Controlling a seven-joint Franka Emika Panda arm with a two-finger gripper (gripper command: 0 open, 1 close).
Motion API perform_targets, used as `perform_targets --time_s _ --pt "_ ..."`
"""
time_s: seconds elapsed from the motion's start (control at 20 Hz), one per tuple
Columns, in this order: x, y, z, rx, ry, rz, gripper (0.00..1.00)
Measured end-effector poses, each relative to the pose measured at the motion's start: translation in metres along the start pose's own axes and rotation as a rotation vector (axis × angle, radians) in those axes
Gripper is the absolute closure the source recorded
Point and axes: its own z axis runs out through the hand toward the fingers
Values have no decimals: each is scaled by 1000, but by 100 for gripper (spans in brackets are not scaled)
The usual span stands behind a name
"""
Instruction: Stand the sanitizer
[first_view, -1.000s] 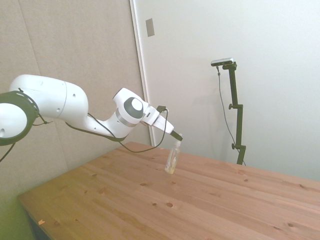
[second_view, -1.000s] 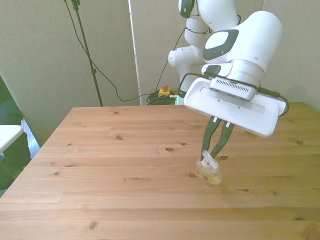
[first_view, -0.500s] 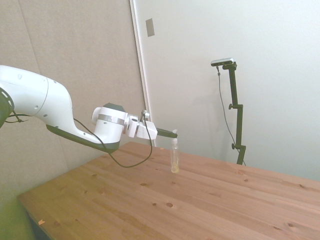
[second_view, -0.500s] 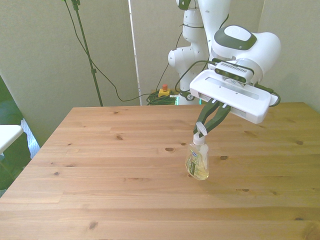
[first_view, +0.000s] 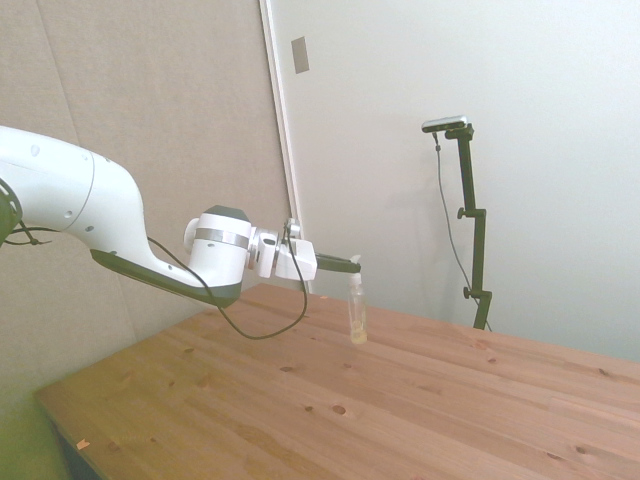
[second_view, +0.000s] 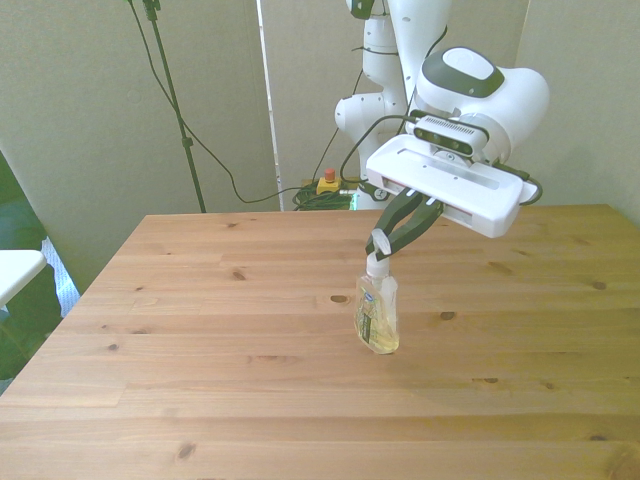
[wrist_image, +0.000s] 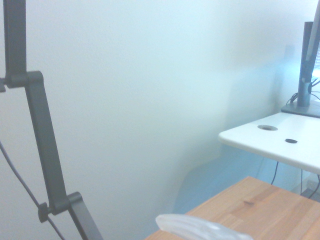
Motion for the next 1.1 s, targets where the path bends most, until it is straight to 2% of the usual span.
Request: perform_targets --time_s 0.6,0.9,0.95,1.1 --pt "-8 16 36 -47 11 -13 100" --pt "-16 19 43 -54 9 -21 100" --pt "-18 20 44 -56 8 -23 0" --pt "-22 21 45 -55 -2 -27 0"
